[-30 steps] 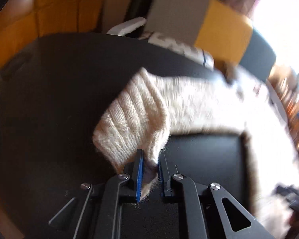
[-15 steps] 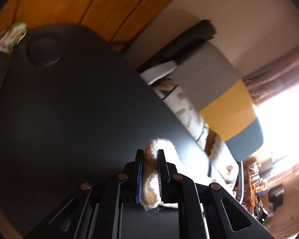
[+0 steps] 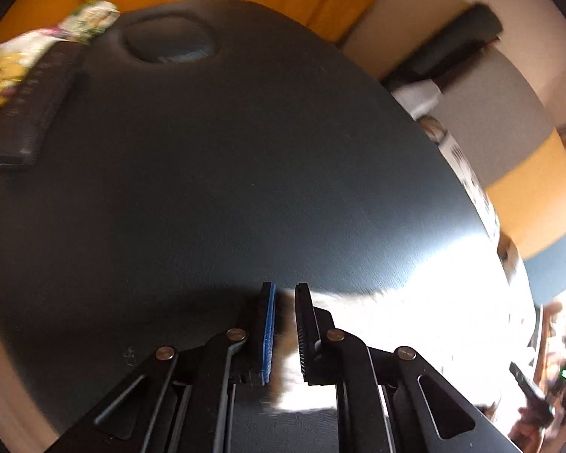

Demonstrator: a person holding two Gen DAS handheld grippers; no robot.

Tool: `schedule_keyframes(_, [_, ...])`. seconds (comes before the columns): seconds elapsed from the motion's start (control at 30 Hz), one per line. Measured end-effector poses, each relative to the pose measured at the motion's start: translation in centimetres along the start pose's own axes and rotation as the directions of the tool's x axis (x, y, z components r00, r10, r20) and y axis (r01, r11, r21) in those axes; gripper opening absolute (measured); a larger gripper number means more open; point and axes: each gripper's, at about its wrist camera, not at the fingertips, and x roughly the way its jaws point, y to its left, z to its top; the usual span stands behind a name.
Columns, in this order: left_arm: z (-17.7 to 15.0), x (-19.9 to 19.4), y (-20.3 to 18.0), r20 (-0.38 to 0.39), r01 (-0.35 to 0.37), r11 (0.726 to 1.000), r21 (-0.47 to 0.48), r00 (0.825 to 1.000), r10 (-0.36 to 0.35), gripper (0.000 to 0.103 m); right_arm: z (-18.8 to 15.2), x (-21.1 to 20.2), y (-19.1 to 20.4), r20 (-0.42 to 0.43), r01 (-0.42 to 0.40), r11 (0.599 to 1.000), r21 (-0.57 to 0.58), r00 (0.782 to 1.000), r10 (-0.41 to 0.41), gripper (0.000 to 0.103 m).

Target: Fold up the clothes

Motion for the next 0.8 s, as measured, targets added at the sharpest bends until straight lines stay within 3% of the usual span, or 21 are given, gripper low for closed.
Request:
schedule_keyframes(0.07, [0.1, -1.4, 1.1, 0.021, 0.032, 0.999, -0.032, 0.999, -0.031, 0.018, -0.1, -0.1, 0.2, 0.013, 0.01, 1.0, 0.01, 1.0, -0.01, 0.034])
schedule_keyframes(0.13, [-0.1, -2.2, 1.3, 0.027, 0.043, 0.999, -0.018, 0.999, -0.043, 0.035, -0.3, -0.2, 0.2, 0.03, 0.011, 0.999, 0.031, 0.999, -0.012, 0.035])
schedule_keyframes(0.27, [-1.6, -1.4, -1.3, -0.021, 0.01, 0.99, 0.143, 1.0, -0.007, 0.043, -0.8, -0.5, 0.0, 0.072, -0.005, 0.998, 0.067, 0.997, 0.0, 0.035])
schedule_keyframes(0.33, [-2.5, -0.2, -2.7, -0.042, -0.021, 0.98, 0.199, 0.999, 0.03, 0.055, -1.1, -0.6, -0.1, 0.089, -0.009, 0.997, 0.076, 0.996, 0.002, 0.036])
schedule_keyframes(0.43, [-3.5, 1.5, -4.7, -0.041, -0.078, 0.961, 0.265, 0.995, 0.092, 0.057, -1.4, -0.6, 0.2, 0.113, 0.001, 0.999, 0.049, 0.994, -0.006, 0.037])
schedule_keyframes(0.47, [-3.7, 1.7, -5.4, -0.011, -0.108, 0.952, 0.285, 0.993, 0.115, 0.056, -1.3, -0.6, 0.3, 0.107, 0.006, 0.999, 0.041, 0.994, -0.01, 0.037])
schedule_keyframes(0.53, [-4.1, 1.9, -6.2, 0.016, -0.136, 0.941, 0.311, 0.99, 0.138, 0.022, -1.1, -0.6, 0.5, 0.094, 0.016, 1.0, 0.025, 0.995, -0.018, 0.037])
schedule_keyframes(0.6, [-4.0, 2.0, -6.7, 0.033, -0.163, 0.94, 0.3, 0.986, 0.161, 0.013, -0.7, -0.4, 0.7, 0.077, 0.027, 0.999, 0.023, 0.997, -0.029, 0.037])
schedule_keyframes(0.67, [-3.7, 2.2, -6.8, 0.055, -0.195, 0.939, 0.284, 0.981, 0.188, 0.012, -0.1, -0.1, 0.9, 0.056, 0.039, 0.999, 0.037, 0.998, -0.041, 0.037])
schedule_keyframes(0.8, [-3.0, 2.8, -6.5, 0.088, -0.243, 0.93, 0.276, 0.97, 0.227, 0.012, -0.1, 0.3, 1.6, 0.101, 0.067, 0.998, 0.017, 0.992, -0.069, 0.039])
